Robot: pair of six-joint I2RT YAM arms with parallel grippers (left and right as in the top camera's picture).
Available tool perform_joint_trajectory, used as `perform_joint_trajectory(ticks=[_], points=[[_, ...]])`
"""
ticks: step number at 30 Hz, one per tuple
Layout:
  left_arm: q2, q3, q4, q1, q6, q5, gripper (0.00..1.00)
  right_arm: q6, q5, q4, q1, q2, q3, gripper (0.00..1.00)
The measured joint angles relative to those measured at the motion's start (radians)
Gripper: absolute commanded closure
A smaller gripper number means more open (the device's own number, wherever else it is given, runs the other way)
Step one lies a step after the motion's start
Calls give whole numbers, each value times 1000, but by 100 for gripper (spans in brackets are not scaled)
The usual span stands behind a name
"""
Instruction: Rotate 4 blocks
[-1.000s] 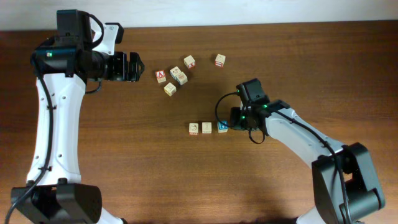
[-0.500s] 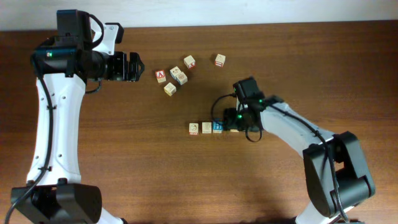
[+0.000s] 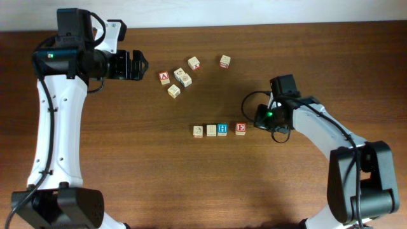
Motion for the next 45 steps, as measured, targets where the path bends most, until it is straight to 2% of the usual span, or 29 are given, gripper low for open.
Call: perform_joint_trajectory(ticks=[2,3,5,6,7,9,10,13,19,25,33,36,38,39,42,43,45], points=[[0,0,7,0,0,10,1,2,-7,50,27,37,-4,96],[0,0,6,0,0,13,4,0,-14,59,42,56,-6,96],[12,-3,6,-2,0,14,33,1,-26,59,53,61,-8,96],[35,-10,2,-6,1,14,59,1,-27,59,53,61,-8,96],[63,-18,0,-13,0,14,75,1,-34,58,53,62,-8,96],[155,-32,0,-57,0,14,91,-2,-41,61,59,62,-8,96],[187,-40,0,-77,-6,14,95,-4,-42,67,63,62,-8,96],[241,-42,21,-100,-31,14,90,-9,-49,82,94,62,-8,96],[242,-42,29,-107,-42,14,85,23,-72,92,120,62,-8,96],[242,-42,29,-145,-42,14,84,146,-71,138,155,81,-19,96],[242,-56,41,-173,-58,13,85,157,-71,194,214,84,-23,96],[242,-76,44,-173,-64,13,84,156,-71,205,221,84,-24,91],[242,-79,45,-173,-65,12,84,153,-74,203,198,84,-23,81],[242,-79,47,-173,-65,12,81,148,-74,193,172,84,-23,81],[242,-79,48,-173,-68,11,75,105,-81,74,158,82,-1,89],[242,-80,48,-173,-69,10,74,88,-114,0,158,82,7,96],[242,-81,49,-173,-72,8,74,73,-141,-48,165,82,9,96]])
